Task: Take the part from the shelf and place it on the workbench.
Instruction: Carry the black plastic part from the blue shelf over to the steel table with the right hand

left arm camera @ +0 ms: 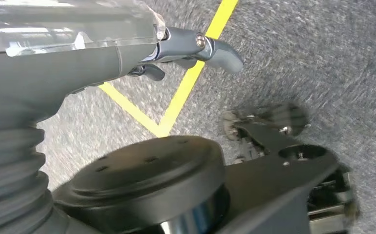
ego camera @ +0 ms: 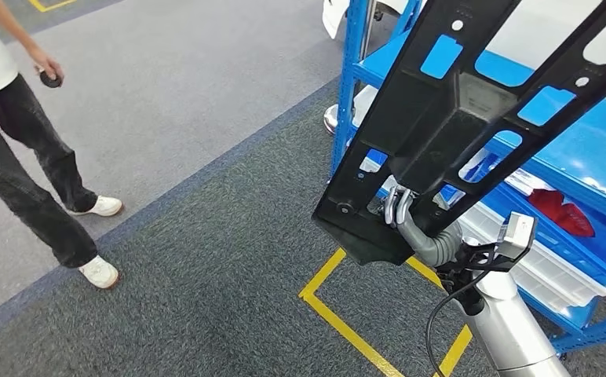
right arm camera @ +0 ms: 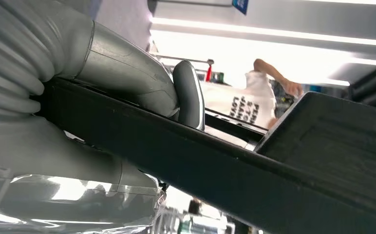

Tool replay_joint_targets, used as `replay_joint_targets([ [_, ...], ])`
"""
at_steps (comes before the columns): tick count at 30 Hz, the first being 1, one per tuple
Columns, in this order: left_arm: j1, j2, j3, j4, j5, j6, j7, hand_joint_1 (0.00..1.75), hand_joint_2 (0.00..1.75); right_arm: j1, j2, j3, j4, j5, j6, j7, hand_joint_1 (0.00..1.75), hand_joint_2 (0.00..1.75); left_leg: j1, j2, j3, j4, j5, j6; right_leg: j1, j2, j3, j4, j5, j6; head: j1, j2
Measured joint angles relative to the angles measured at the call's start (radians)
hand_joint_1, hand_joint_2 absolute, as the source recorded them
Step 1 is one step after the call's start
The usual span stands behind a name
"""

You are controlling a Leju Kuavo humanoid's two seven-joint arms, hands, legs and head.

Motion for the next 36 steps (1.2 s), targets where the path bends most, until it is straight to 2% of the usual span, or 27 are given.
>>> replay_joint_targets([
  [1,0.000,0.000,-0.001,0.000,0.000,0.000,0.002,0.00,1.75,0.000,0.000,0.000,0.001,0.000,0.000,0.000,1.71,1.75,0.003,0.005,-0.022,0.050,-0.016,-0.004,0.001,-0.014,-0.001,0.001,-0.001,0.000,0.000,0.000],
  [2,0.000,0.000,-0.002,0.000,0.000,0.000,0.004,0.00,1.75,0.000,0.000,0.000,0.002,0.000,0.000,0.001,1.71,1.75,0.006,0.008,-0.026,0.064,-0.013,-0.008,0.001,-0.029,-0.002,0.002,-0.002,0.000,0.000,0.000],
  [3,0.000,0.000,-0.003,0.000,0.001,0.001,0.006,0.00,1.75,0.000,0.000,0.000,0.002,0.000,0.000,0.002,1.71,1.75,0.008,0.013,-0.009,0.036,0.007,-0.010,0.001,-0.042,-0.002,0.004,-0.003,0.002,0.000,0.000],
  [4,0.001,0.000,-0.004,0.000,0.001,0.001,0.008,0.00,1.75,-0.002,0.000,0.000,0.002,0.000,0.000,0.002,1.71,1.75,0.009,0.026,0.028,-0.028,0.040,-0.011,0.001,-0.054,-0.001,0.006,-0.005,0.004,0.000,0.000],
  [5,0.001,0.000,-0.005,0.000,0.001,0.002,0.009,0.00,1.75,-0.004,0.000,0.000,0.002,0.000,0.000,0.003,1.71,1.75,0.008,0.051,0.069,-0.105,0.067,-0.008,0.002,-0.065,0.000,0.007,-0.007,0.007,0.000,0.000],
  [7,0.001,0.000,-0.006,0.000,0.001,0.004,0.010,0.00,1.75,-0.010,0.000,0.000,0.002,-0.001,0.000,0.003,1.71,1.75,0.002,0.086,0.120,-0.207,0.096,0.007,0.007,-0.084,0.002,0.010,-0.009,0.016,0.000,0.000],
  [8,0.001,0.000,-0.006,0.000,0.001,0.004,0.010,0.00,1.75,-0.013,-0.001,0.000,0.002,-0.001,0.001,0.003,1.71,1.75,-0.002,0.090,0.123,-0.220,0.096,0.015,0.009,-0.093,0.002,0.011,-0.009,0.021,0.000,0.000],
  [10,0.004,0.000,-0.007,0.000,0.001,0.005,0.010,0.00,1.75,-0.018,-0.001,0.000,0.003,-0.001,0.001,0.004,1.71,1.75,-0.002,0.066,0.120,-0.222,0.103,0.028,0.010,-0.108,0.005,0.010,-0.010,0.033,0.000,0.000],
  [11,0.005,0.000,-0.007,0.000,0.001,0.005,0.010,0.00,1.75,-0.019,-0.001,0.000,0.003,-0.001,0.001,0.005,1.71,1.75,0.000,0.055,0.121,-0.226,0.107,0.034,0.008,-0.097,0.005,0.014,-0.016,0.039,0.000,0.000],
  [12,0.006,0.000,-0.007,0.000,0.001,0.006,0.009,0.00,1.75,-0.021,-0.002,0.000,0.003,-0.001,0.002,0.005,1.71,1.75,0.003,0.044,0.121,-0.230,0.112,0.040,0.004,-0.072,-0.002,0.035,-0.033,0.043,0.000,0.000],
  [14,0.004,-0.001,-0.008,0.000,0.001,0.006,0.008,0.00,1.75,-0.020,-0.007,-0.001,0.004,-0.002,0.002,0.005,1.71,1.75,0.005,0.023,0.120,-0.233,0.118,0.049,0.000,-0.012,-0.049,0.140,-0.094,0.049,0.000,0.000],
  [16,0.002,-0.001,-0.009,0.000,0.001,0.007,0.006,0.00,1.75,-0.013,-0.012,-0.002,0.008,-0.002,0.002,0.005,1.71,1.75,0.003,-0.003,0.115,-0.231,0.121,0.053,-0.001,0.010,-0.114,0.272,-0.148,0.050,0.000,0.000],
  [17,0.003,-0.001,-0.009,0.000,0.000,0.007,0.006,0.00,1.75,-0.009,-0.013,-0.002,0.009,-0.002,0.002,0.005,1.71,1.75,0.002,-0.016,0.113,-0.229,0.121,0.053,-0.002,0.012,-0.129,0.300,-0.149,0.050,0.000,0.000],
  [18,0.005,-0.001,-0.009,0.000,0.000,0.007,0.005,0.00,1.75,-0.006,-0.014,-0.002,0.010,-0.002,0.002,0.005,1.71,1.75,0.002,-0.030,0.112,-0.226,0.121,0.053,-0.002,0.013,-0.124,0.288,-0.130,0.049,0.000,0.000],
  [19,0.006,-0.001,-0.010,0.000,0.000,0.007,0.005,0.00,1.75,-0.004,-0.015,-0.002,0.010,-0.002,0.002,0.005,1.71,1.75,0.002,-0.044,0.112,-0.222,0.121,0.052,-0.003,0.018,-0.100,0.238,-0.096,0.048,0.000,0.000],
  [21,0.005,-0.002,-0.011,0.000,-0.001,0.007,0.004,0.00,1.75,-0.003,-0.015,-0.003,0.010,-0.003,0.002,0.004,1.71,1.75,0.002,-0.069,0.107,-0.212,0.118,0.045,-0.008,0.059,-0.035,0.100,-0.037,0.044,0.000,0.000],
  [23,0.004,-0.002,-0.012,0.000,-0.001,0.006,0.003,0.00,1.75,-0.002,-0.017,-0.004,0.010,-0.003,0.001,0.002,1.71,1.75,0.003,-0.091,0.097,-0.206,0.119,0.033,-0.008,0.090,-0.006,0.033,-0.022,0.040,0.000,0.000],
  [25,0.003,-0.003,-0.012,0.000,-0.001,0.007,0.002,0.00,1.75,0.001,-0.019,-0.005,0.010,-0.003,0.001,0.001,1.71,1.75,0.005,-0.112,0.088,-0.209,0.124,0.019,-0.007,0.075,-0.006,0.028,-0.021,0.032,0.000,0.000],
  [26,0.003,-0.003,-0.012,0.000,-0.001,0.007,0.003,0.00,1.75,0.001,-0.019,-0.005,0.010,-0.003,0.000,0.001,1.71,1.75,0.005,-0.107,0.085,-0.207,0.122,0.013,-0.008,0.063,-0.004,0.023,-0.018,0.025,0.000,0.000],
  [28,0.002,-0.003,-0.012,0.000,-0.002,0.006,0.004,0.00,1.75,0.000,-0.018,-0.005,0.010,-0.004,0.000,0.000,1.71,1.75,0.001,-0.060,0.060,-0.157,0.089,0.004,-0.011,0.036,0.001,0.013,-0.013,0.012,0.000,0.000],
  [29,0.002,-0.003,-0.012,0.000,-0.002,0.006,0.005,0.00,1.75,0.001,-0.018,-0.005,0.010,-0.004,0.000,-0.001,1.71,1.75,0.003,-0.028,0.035,-0.100,0.057,0.002,-0.009,0.022,0.002,0.011,-0.013,0.007,0.000,0.000],
  [30,0.001,-0.003,-0.012,0.000,-0.001,0.006,0.006,0.00,1.75,0.002,-0.018,-0.005,0.011,-0.004,-0.002,-0.001,1.71,1.75,0.005,-0.008,0.003,-0.030,0.023,-0.002,-0.007,0.008,0.002,0.011,-0.013,0.005,0.000,0.000],
  [31,0.000,-0.003,-0.012,0.000,-0.001,0.005,0.006,0.00,1.75,0.003,-0.018,-0.005,0.012,-0.003,-0.002,-0.001,1.71,1.75,0.007,0.001,-0.025,0.033,-0.001,-0.005,-0.005,-0.007,0.002,0.011,-0.014,0.004,0.000,0.000],
  [32,-0.001,-0.002,-0.012,0.000,0.000,0.004,0.006,0.00,1.75,0.003,-0.018,-0.005,0.014,-0.002,-0.003,-0.001,1.71,1.75,0.008,0.005,-0.040,0.068,-0.009,-0.008,-0.003,-0.022,0.002,0.011,-0.015,0.004,0.000,0.000],
  [33,-0.001,-0.002,-0.012,0.000,0.000,0.004,0.006,0.00,1.75,0.003,-0.018,-0.005,0.015,-0.002,-0.004,-0.001,1.71,1.75,0.009,0.008,-0.034,0.065,0.002,-0.009,-0.003,-0.036,0.003,0.012,-0.017,0.004,0.000,0.000],
  [34,-0.002,-0.002,-0.012,0.000,0.000,0.003,0.006,0.00,1.75,0.003,-0.018,-0.005,0.017,-0.001,-0.004,-0.001,1.71,1.75,0.009,0.015,-0.007,0.019,0.031,-0.009,-0.003,-0.050,0.006,0.012,-0.019,0.006,0.000,0.000],
  [36,0.000,-0.002,-0.012,0.000,0.000,0.003,0.007,0.00,1.75,0.000,-0.017,-0.004,0.019,-0.001,-0.004,-0.001,1.71,1.75,0.004,0.054,0.070,-0.125,0.087,0.000,0.000,-0.073,0.011,0.014,-0.025,0.012,0.000,0.000],
])
